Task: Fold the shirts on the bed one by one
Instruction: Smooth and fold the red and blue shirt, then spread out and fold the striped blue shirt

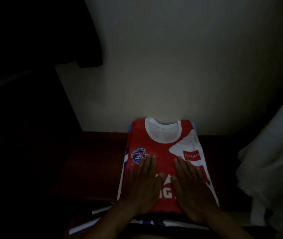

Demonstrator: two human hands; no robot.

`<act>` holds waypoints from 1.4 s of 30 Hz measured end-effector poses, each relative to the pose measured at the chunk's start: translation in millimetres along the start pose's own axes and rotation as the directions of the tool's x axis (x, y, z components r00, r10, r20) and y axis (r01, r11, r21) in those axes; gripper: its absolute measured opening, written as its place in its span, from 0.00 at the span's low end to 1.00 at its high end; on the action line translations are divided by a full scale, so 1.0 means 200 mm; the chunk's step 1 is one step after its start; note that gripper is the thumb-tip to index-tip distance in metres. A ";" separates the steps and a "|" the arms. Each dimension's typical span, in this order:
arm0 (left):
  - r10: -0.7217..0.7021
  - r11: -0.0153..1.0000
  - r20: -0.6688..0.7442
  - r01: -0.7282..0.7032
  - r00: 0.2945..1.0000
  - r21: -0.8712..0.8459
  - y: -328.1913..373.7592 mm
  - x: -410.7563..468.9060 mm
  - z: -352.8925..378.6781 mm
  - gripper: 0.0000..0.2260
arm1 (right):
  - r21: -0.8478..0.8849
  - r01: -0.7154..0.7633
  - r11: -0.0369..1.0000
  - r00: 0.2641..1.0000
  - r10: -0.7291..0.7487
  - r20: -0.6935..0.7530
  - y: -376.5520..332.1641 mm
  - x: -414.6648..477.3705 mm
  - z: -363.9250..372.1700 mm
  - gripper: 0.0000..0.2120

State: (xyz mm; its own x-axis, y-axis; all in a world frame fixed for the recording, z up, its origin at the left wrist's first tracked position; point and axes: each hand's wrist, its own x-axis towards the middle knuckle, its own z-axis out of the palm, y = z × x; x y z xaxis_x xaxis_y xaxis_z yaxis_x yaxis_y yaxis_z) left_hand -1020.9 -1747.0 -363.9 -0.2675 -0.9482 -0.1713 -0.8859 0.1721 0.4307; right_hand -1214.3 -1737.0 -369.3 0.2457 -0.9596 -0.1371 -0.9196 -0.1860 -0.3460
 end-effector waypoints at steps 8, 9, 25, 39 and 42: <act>-0.074 0.970 -0.017 0.076 0.997 0.230 -0.09 -0.13 -0.11 0.29 | -0.144 -0.106 0.984 0.994 0.108 0.011 0.09 -0.12 -0.11 0.46; -0.078 0.964 -0.031 0.083 0.996 0.253 -0.08 -0.14 -0.13 0.29 | -0.173 -0.120 0.978 0.993 0.121 -0.009 0.09 -0.14 -0.14 0.39; 0.095 0.914 -0.090 -0.051 0.991 0.402 0.70 -0.99 -0.78 0.33 | -0.108 -0.291 0.951 0.935 0.259 -0.241 -0.33 -1.18 -0.91 0.32; 0.706 0.652 0.098 -0.698 0.701 0.296 1.87 -1.80 -1.45 0.32 | -0.038 -0.779 0.626 0.566 0.675 -0.474 -0.90 -2.81 -1.77 0.34; 0.813 0.510 0.160 -0.816 0.561 0.272 2.11 -2.06 -1.44 0.33 | 0.049 -0.865 0.500 0.407 0.755 -0.515 -1.08 -3.23 -1.75 0.35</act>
State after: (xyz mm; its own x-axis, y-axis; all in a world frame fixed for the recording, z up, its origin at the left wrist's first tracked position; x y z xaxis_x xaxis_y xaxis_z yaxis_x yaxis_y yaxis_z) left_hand -1174.8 -1360.3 142.8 -0.9303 -0.3491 0.1124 -0.3362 0.9343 0.1186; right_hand -1282.3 -1150.6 119.0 -0.7518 -0.6396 0.1607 -0.6571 0.7472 -0.1000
